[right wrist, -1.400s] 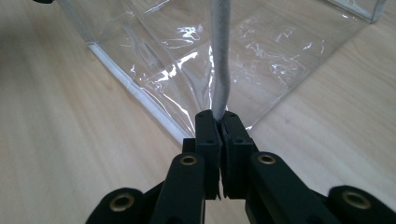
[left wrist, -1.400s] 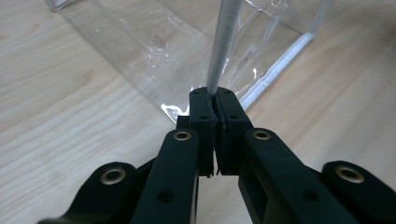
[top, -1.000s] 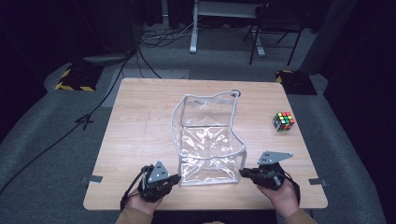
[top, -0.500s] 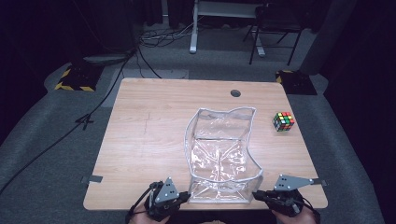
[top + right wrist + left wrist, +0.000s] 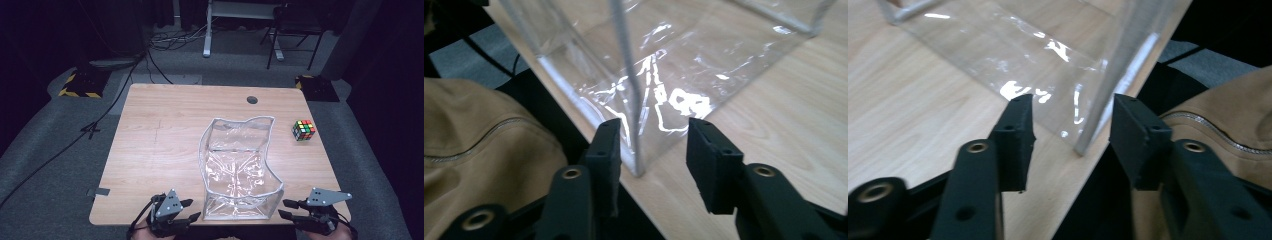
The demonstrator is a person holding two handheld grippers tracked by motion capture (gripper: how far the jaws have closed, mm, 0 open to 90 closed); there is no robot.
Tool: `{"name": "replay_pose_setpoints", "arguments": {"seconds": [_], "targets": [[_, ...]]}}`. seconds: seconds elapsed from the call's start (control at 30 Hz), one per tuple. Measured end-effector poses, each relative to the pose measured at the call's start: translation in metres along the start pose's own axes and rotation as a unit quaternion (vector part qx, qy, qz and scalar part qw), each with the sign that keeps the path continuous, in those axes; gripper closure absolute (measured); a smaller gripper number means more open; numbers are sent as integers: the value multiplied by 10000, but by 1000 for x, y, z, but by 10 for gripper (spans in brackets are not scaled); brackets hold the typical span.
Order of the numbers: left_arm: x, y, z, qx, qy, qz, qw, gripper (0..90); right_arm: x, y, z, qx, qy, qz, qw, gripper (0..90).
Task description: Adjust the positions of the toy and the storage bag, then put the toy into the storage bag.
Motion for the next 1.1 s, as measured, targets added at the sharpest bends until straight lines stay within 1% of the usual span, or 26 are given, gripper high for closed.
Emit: {"name": "replay_pose_setpoints", "arguments": {"seconds": [0.03,0.07,0.1,0.13,0.17,0.2,0.23,0.27,0.3,0.4,0.47,0.5,0.57,0.6,0.63,0.67,0.7,0.77,0.8,0.83,0.87,0.9,0.93,0.97,1.0,1.1], "targets": [[0,-3,-2,47,45,9,10000,506,0,0,0,0,0,0,10000,560],[0,-5,-3,81,138,-78,9998,468,1,4,-4,-108,91,50,9999,524],[0,-8,-5,144,165,-34,9998,460,1,5,-5,-168,118,102,9997,508],[0,-12,-7,205,197,-77,9996,456,2,8,-6,-301,156,132,9993,486],[0,-16,-8,269,210,-70,9994,456,2,8,-6,-301,156,132,9993,486],[-1,-22,-9,440,170,-29,9989,452,3,11,-8,-467,207,218,9985,455],[-1,-26,-9,522,148,-22,9985,452,4,13,-9,-571,245,227,9978,440],[-1,-26,-9,522,148,-22,9985,452,4,13,-9,-571,245,227,9978,440],[-2,-30,-8,567,132,-35,9983,452,5,14,-9,-647,291,293,9970,427],[-5,-45,-5,693,102,-81,9975,452,10,20,-10,-923,376,383,9943,410],[-7,-55,-3,775,50,-195,9968,448,13,24,-11,-1136,398,390,9920,404],[-9,-64,-1,842,12,-232,9962,444,15,27,-12,-1222,412,378,9909,402],[-10,-72,0,871,-82,-263,9958,439,18,36,-12,-1347,430,464,9889,392],[-11,-77,3,936,-72,-315,9951,436,19,37,-12,-1374,429,497,9883,386],[-12,-86,7,1019,-94,-386,9940,426,19,45,-11,-1485,410,577,9864,368],[-12,-86,7,1019,-94,-386,9940,421,19,45,-11,-1485,410,577,9864,368],[-13,-91,10,1088,-154,-442,9930,421,18,49,-10,-1516,425,621,9856,362],[-14,-98,12,1278,-281,-405,9906,412,18,61,-8,-1632,452,758,9826,351],[-16,-102,14,1326,-336,-470,9895,410,19,73,-9,-1780,470,880,9789,341],[-16,-102,14,1326,-336,-470,9895,409,19,73,-9,-1780,470,880,9789,341],[-17,-107,16,1399,-390,-493,9882,409,20,78,-10,-1806,502,963,9775,341],[-19,-110,17,1402,-437,-525,9878,407,21,86,-11,-1841,533,1065,9757,338],[-22,-115,18,1418,-463,-609,9869,406,24,100,-12,-1905,533,1191,9730,330],[-22,-115,18,1418,-463,-609,9869,405,24,100,-12,-1905,533,1191,9730,330],[-24,-119,19,1446,-478,-618,9864,405,24,104,-11,-1937,512,1200,9723,330],[-28,-125,19,1511,-475,-811,9840,388,26,121,-11,-2116,486,1292,9676,317]]}}
Point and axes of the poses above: each handheld gripper's, and its own axes: z roughly forward along the jaws, x roughly out of its top, y roughly to its right, the point moved 2 cm from there along z, roughly forward along the jaws, and after that the axes turned 3 degrees about y, right-handed, at the moved point
